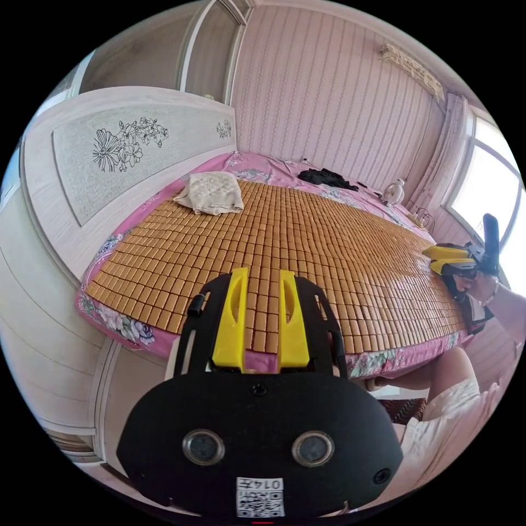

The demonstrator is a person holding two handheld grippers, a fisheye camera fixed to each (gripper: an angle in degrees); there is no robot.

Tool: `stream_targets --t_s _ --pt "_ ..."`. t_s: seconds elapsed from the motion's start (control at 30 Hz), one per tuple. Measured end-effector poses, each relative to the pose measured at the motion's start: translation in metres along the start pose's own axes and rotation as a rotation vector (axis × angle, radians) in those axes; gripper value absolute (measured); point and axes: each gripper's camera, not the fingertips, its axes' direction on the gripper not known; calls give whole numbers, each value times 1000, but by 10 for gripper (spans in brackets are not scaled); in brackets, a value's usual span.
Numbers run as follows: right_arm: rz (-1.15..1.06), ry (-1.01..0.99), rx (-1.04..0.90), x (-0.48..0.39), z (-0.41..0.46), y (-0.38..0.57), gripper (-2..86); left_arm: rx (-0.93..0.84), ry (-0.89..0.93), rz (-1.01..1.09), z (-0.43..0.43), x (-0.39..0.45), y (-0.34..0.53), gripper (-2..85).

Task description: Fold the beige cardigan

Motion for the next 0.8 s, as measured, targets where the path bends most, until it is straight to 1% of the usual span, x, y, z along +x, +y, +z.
stream_targets --t_s 0.07,0.13,0.17,0.23,0.3,0.43,0.5,0.6,0.67,0.73,0.8 --pt "-35 2 -31 6 42 -50 111 -13 0 0 28 -29 -23 89" --pt "-52 -1 -64 17 103 -115 111 -23 -12 3 52 -49 -47 90" --pt "-51 -3 -77 21 120 -131 110 -23 -28 12 69 -61 -64 90" --pt "-43 -15 -136 33 188 -191 108 -26 -65 21 96 -79 -90 91" --pt "-36 -6 -139 41 237 -231 107 -37 -103 20 127 -97 -117 92" --pt "-2 28 -125 55 339 -306 118 -79 -108 0 193 -133 -171 99" --pt "13 44 -97 58 374 -328 129 -108 -131 15 222 -141 -187 105" --pt "33 118 -79 64 420 -352 127 -180 -157 -19 266 -154 -208 109" --pt "36 153 -148 71 445 -361 106 -256 -189 -26 291 -159 -218 103" --pt "19 54 -177 85 450 -363 49 -259 -209 15 295 -155 -223 87" --pt "5 18 -199 93 443 -357 31 -248 -211 52 293 -151 -223 40"
